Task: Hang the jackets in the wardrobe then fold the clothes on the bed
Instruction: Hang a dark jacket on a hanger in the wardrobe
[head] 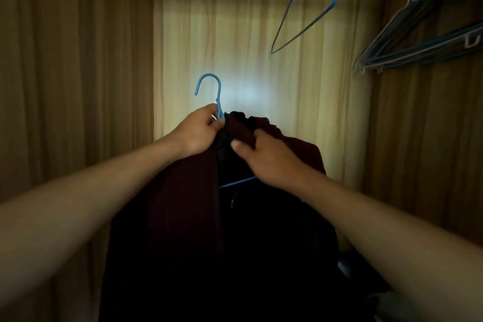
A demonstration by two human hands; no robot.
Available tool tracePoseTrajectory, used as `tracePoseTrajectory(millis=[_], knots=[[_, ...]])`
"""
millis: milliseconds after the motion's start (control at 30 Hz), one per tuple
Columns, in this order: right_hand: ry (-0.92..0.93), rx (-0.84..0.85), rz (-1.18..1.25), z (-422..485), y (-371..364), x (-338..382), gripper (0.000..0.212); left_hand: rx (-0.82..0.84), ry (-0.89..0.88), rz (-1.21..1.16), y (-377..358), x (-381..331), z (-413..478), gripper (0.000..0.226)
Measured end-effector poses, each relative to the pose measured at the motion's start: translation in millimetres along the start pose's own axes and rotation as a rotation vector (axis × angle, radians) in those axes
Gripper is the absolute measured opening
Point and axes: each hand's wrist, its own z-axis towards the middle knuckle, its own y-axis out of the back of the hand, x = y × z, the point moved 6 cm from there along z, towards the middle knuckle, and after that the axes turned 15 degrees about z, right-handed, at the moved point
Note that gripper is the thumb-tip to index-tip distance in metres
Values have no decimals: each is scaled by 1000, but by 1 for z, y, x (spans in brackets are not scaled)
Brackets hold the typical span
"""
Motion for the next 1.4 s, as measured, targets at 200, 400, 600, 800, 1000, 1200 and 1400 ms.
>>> tracePoseTrajectory(millis=[200, 400, 600, 800, 1000, 1200, 1400], knots=[[233, 59, 62, -20, 20, 12, 58, -3, -130, -63, 11, 3, -10, 9], [165, 49, -243, 2, 70, -17, 69, -25, -264, -94, 27, 1, -10, 4], [435, -205, -426, 12, 64, 24, 56, -179, -213, 85, 42, -2, 6, 33], [416, -359, -487, 23, 96, 60, 50, -231, -303, 186, 73, -40, 26, 40], [232, -312, -429, 6, 110, 42, 47, 67, -377, 214, 42, -24, 22, 72], [44, -195, -509, -12, 104, 25, 40, -196, -360, 444, 34, 18, 13, 57], [-108, -88, -728, -47, 101, 9, 43, -430, -220, 431, 101, 13, 54, 45]])
